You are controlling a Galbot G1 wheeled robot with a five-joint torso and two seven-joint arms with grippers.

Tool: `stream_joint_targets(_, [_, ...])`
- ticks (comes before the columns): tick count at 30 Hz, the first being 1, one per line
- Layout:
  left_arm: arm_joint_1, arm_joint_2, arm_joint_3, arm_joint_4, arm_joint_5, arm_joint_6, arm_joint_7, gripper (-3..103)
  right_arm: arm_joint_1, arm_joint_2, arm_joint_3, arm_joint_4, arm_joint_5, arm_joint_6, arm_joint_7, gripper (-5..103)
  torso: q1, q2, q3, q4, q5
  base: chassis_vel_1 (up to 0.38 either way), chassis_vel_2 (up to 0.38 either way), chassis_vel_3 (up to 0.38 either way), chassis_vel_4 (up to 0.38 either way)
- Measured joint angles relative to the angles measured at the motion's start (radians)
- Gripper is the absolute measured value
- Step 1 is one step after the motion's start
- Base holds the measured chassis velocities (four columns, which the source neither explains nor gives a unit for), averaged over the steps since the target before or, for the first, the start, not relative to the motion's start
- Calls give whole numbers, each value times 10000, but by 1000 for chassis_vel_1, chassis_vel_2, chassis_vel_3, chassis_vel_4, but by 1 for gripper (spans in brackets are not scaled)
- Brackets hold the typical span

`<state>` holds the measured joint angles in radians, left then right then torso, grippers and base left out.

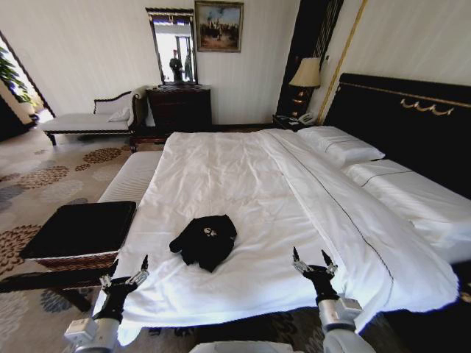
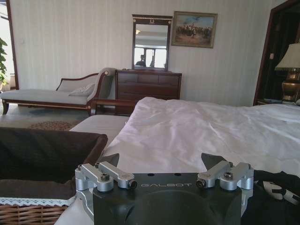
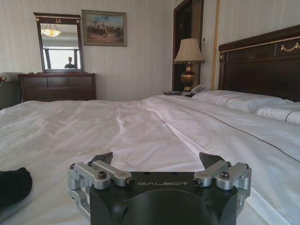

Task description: Fold the clothes on the bed and place them into the basket.

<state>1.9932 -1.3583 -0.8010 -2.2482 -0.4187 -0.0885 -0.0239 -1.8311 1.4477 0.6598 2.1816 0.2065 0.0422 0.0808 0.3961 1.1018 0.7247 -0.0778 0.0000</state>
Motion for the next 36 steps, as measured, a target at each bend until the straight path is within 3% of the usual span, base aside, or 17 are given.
stream_joint_targets(7, [13,-75,16,123,-10,0,-2,98,115,-94,-195,-61,161,-149,419,100,2,-1,1,-1,1,-64,74,81,-75])
stream_joint_targets(10, [62,-129,12,249,-72,0,-2,98,307,-532,-318,77,1503,-890,647,100,2,-1,1,0,1,0,0,0,0])
stream_joint_targets(11, [62,-129,12,249,-72,0,-2,98,307,-532,-318,77,1503,-890,647,100,2,-1,1,0,1,0,0,0,0])
stream_joint_targets(14, [106,-147,15,388,-81,10,-1,98,929,-1208,-342,295,3636,-2193,1086,100,-3,1,-2,-3,1,0,0,0,0])
stream_joint_targets(15, [118,-164,30,445,-71,24,-3,98,1425,-1590,-350,317,4968,-2902,1385,100,-4,1,-2,0,1,0,0,0,0])
stream_joint_targets(16, [118,-164,30,445,-71,24,-3,98,1425,-1590,-350,317,4968,-2902,1385,100,-4,1,-2,0,1,0,0,0,0])
stream_joint_targets(19, [126,-248,112,580,12,83,-5,98,2824,-2812,-529,98,7910,-4327,1906,100,-3,0,0,2,1,0,0,0,0])
stream_joint_targets(21, [110,-300,157,641,62,143,-4,98,3627,-3580,-839,-348,8943,-4893,1967,100,0,-1,0,6,0,0,0,0,0])
stream_joint_targets(22, [110,-300,157,641,62,143,-4,98,3627,-3580,-839,-348,8943,-4893,1967,100,0,-1,0,6,0,0,0,0,0])
stream_joint_targets(25, [38,-370,202,691,140,325,-38,98,5428,-4285,-1887,-2004,10369,-5616,1963,100,1,-3,2,-3,4,0,0,0,0])
stream_joint_targets(29, [-23,-389,230,706,231,450,-77,98,6740,-4165,-2533,-3029,11223,-5954,1958,100,0,-3,2,0,0,0,0,0,0])
stream_joint_targets(31, [-82,-408,280,728,294,567,-125,98,7808,-3761,-3173,-3966,11724,-6270,1909,100,1,-3,2,1,-1,0,0,0,0])
stream_joint_targets(36, [-111,-479,379,731,462,672,-195,98,8776,-3120,-3948,-5387,11733,-6488,1580,100,1,-3,2,0,0,0,0,0,0])
